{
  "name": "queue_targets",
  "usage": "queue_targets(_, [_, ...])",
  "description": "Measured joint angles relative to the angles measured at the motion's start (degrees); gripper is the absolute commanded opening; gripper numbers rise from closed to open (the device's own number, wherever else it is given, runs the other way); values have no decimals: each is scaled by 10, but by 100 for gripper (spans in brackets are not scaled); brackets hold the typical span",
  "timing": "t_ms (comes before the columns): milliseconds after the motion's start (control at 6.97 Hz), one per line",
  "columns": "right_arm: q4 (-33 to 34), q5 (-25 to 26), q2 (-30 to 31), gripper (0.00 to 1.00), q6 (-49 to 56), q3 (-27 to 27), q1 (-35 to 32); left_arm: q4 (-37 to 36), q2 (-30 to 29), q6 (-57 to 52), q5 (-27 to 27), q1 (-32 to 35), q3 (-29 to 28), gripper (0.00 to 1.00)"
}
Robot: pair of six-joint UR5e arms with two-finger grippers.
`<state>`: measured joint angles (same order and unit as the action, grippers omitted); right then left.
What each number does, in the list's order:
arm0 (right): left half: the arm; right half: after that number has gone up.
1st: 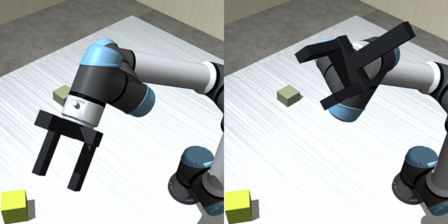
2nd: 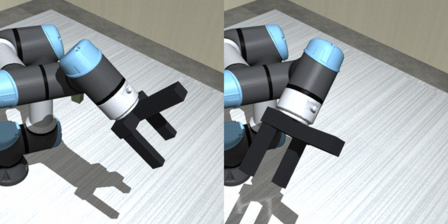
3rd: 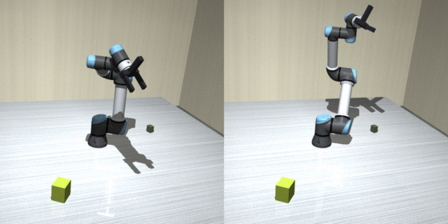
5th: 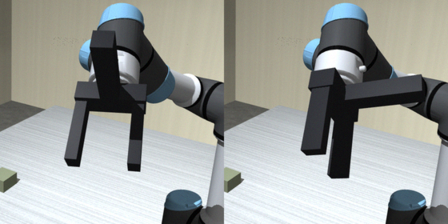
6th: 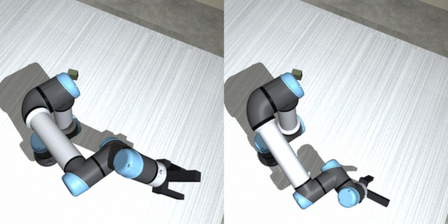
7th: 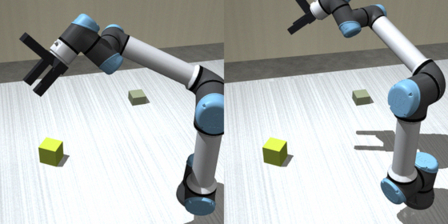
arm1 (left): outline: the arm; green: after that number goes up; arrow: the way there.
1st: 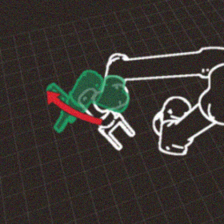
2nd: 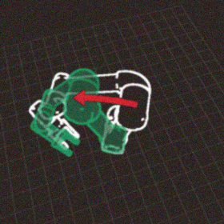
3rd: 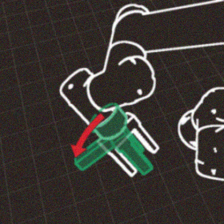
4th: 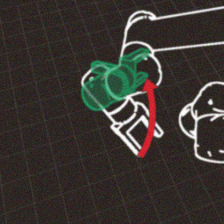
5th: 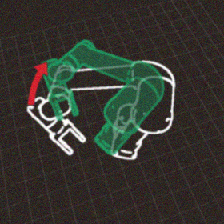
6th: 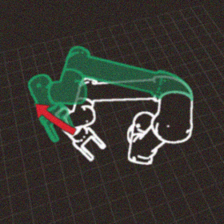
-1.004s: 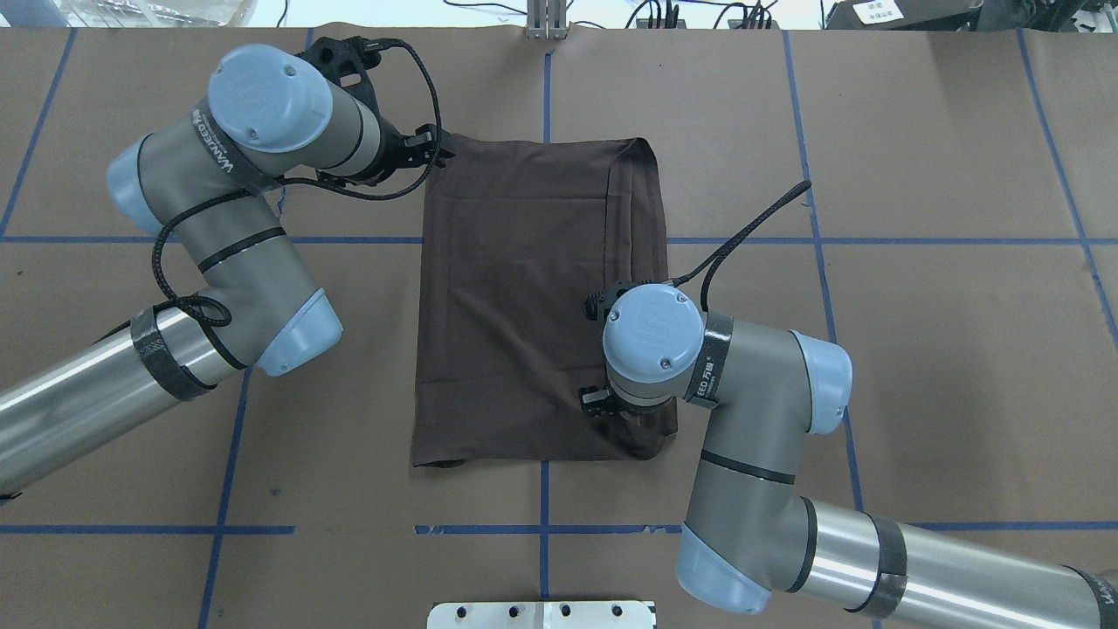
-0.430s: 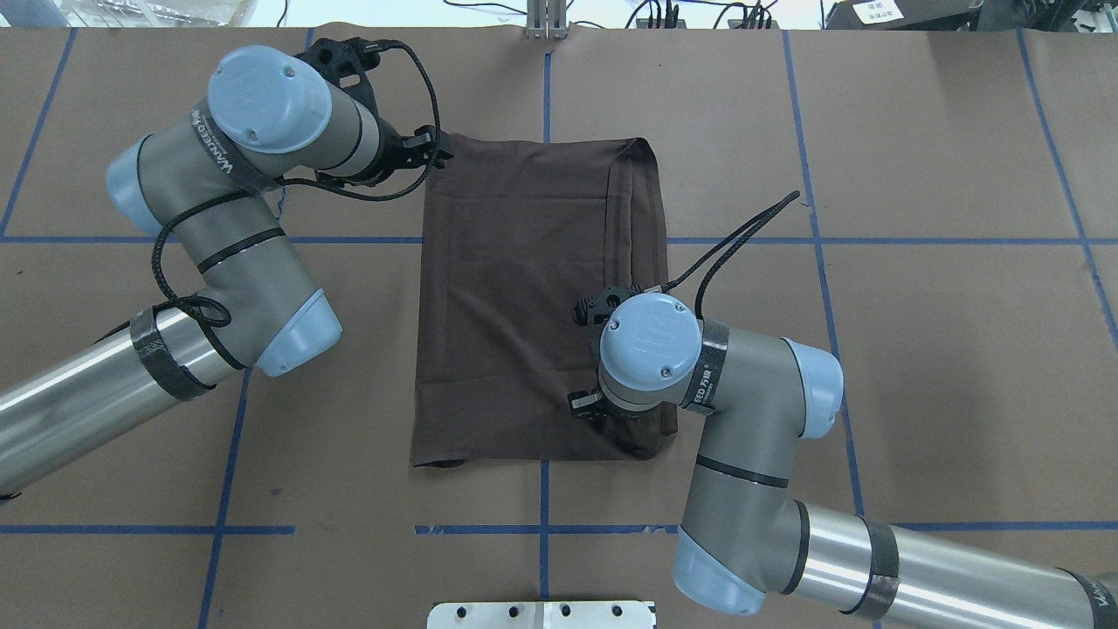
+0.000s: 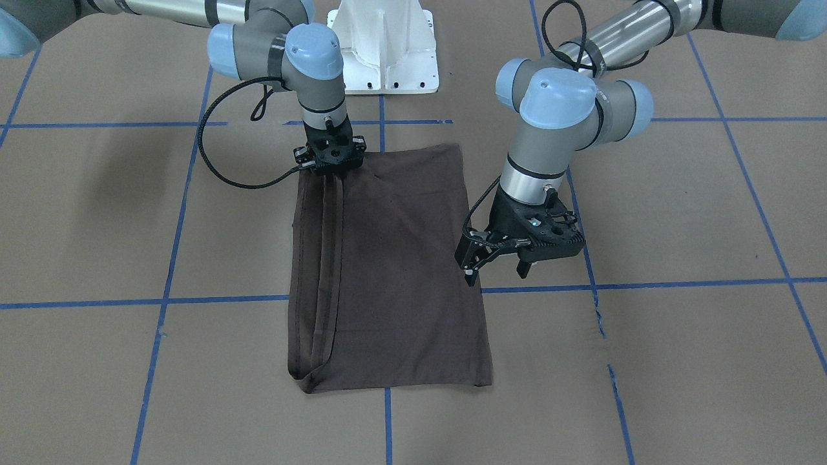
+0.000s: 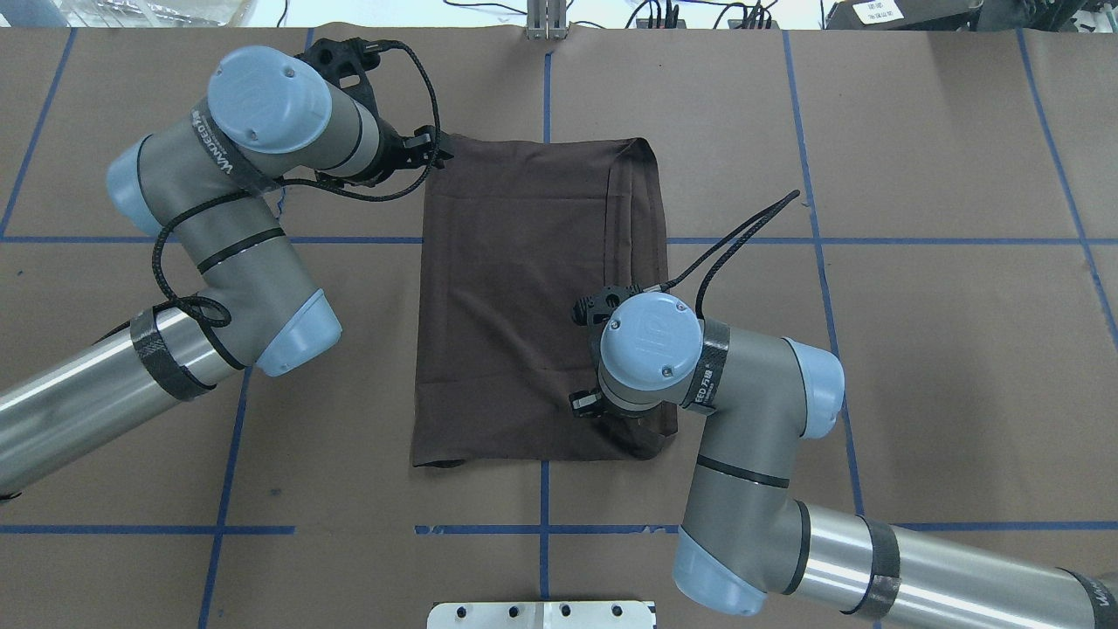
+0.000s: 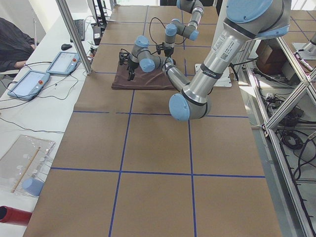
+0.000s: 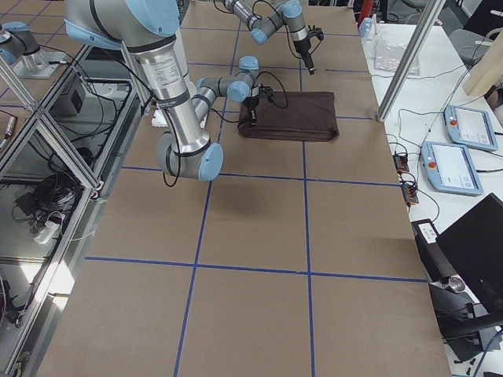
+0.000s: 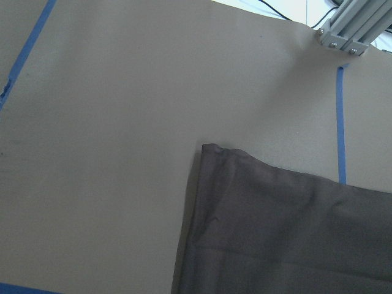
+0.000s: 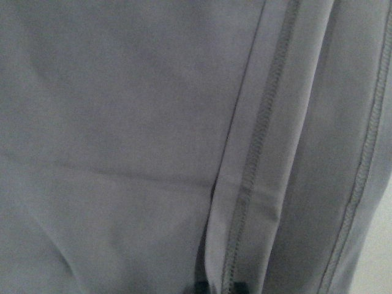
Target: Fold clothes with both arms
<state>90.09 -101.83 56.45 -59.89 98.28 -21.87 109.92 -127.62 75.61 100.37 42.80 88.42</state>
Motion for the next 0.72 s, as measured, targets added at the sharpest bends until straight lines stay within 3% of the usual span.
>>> queue_targets(287, [0, 0, 0, 0, 1, 1, 0, 0, 0, 0, 0, 0, 0, 100])
queue_targets(717, [0, 0, 1, 0, 0, 4, -1, 0, 0, 3, 0, 0, -2, 100])
